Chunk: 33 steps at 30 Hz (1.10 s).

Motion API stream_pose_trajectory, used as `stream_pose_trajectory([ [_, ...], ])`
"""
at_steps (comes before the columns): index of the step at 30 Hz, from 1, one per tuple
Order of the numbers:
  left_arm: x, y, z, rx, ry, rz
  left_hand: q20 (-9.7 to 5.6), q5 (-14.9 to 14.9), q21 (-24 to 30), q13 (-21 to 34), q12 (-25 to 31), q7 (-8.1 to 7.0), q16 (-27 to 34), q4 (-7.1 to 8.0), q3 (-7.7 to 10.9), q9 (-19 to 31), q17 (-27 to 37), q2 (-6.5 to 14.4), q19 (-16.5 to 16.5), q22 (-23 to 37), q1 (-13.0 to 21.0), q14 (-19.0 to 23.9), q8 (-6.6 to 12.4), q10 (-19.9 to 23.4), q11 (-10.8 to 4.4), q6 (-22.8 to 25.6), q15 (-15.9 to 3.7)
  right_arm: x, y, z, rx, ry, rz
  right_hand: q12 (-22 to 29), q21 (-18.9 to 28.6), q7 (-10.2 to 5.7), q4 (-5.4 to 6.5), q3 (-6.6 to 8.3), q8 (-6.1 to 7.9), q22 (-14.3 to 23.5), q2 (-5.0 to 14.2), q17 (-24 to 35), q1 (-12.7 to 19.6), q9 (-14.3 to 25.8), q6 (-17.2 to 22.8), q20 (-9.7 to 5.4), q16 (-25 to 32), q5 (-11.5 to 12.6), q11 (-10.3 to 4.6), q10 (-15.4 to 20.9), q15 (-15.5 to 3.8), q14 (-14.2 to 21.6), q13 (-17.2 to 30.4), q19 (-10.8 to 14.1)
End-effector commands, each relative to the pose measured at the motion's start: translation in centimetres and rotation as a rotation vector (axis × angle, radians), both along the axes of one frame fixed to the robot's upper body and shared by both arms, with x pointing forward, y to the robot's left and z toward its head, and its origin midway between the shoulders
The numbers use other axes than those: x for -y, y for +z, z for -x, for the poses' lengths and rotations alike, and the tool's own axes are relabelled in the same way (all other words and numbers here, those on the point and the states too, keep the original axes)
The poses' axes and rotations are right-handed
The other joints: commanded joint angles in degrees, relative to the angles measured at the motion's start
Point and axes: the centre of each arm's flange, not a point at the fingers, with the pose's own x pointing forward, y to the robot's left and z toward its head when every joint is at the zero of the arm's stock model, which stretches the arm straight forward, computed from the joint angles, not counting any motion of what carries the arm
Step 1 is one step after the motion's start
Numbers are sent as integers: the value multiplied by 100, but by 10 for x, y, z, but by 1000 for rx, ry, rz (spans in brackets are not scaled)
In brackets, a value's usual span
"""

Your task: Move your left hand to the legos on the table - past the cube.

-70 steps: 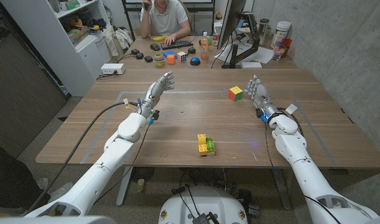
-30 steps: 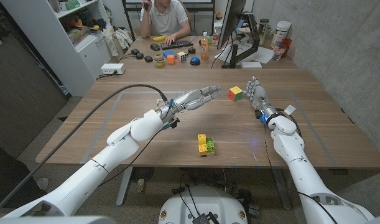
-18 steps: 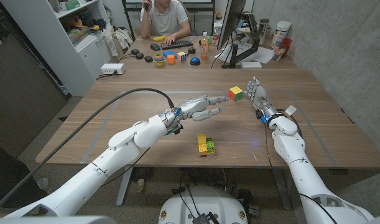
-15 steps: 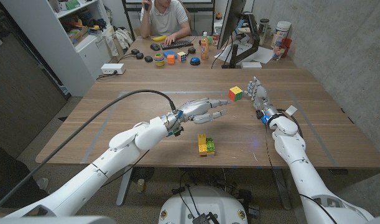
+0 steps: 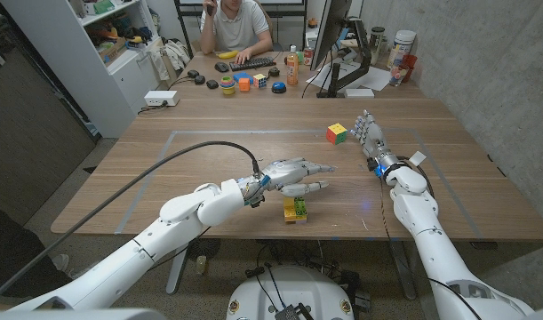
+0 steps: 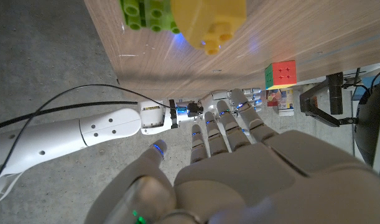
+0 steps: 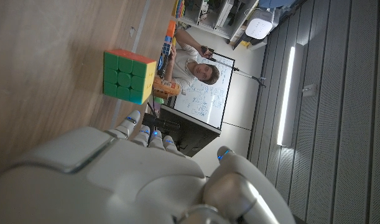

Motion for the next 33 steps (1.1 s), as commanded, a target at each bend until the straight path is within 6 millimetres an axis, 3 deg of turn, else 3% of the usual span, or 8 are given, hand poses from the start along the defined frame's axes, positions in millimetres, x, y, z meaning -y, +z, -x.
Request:
stream_pose_trajectory([
  [1, 7, -30, -6, -15, 25, -124, 3, 23, 31, 27, 31, -44, 28, 2, 41, 15, 26, 112, 41, 26, 3, 41, 31, 48, -7, 16, 18, -1, -1, -4, -1, 4, -1, 42, -28, 22, 26, -20, 37, 16, 696, 20, 4, 12, -23, -617, 14, 6, 5, -3, 31, -436, 15, -476],
  [12, 5, -34, 1, -30, 25, -163, 3, 23, 31, 27, 31, -44, 28, 2, 41, 15, 26, 112, 41, 26, 3, 41, 31, 48, -7, 16, 18, 2, -3, -8, -11, 0, -7, 42, -42, 28, 25, -26, 37, 16, 693, 20, 4, 12, -22, -610, 12, 3, 5, 0, 36, -436, 15, -469],
  [33, 2, -38, -2, -52, 30, -159, 3, 23, 31, 27, 31, -44, 28, 2, 41, 15, 26, 112, 41, 26, 3, 41, 31, 48, -7, 16, 18, -1, -2, -13, -24, 3, 3, 39, -69, 23, 24, -43, 35, 17, 683, 20, 2, 12, -21, -600, 7, -6, 10, -4, 46, -438, 15, -457],
])
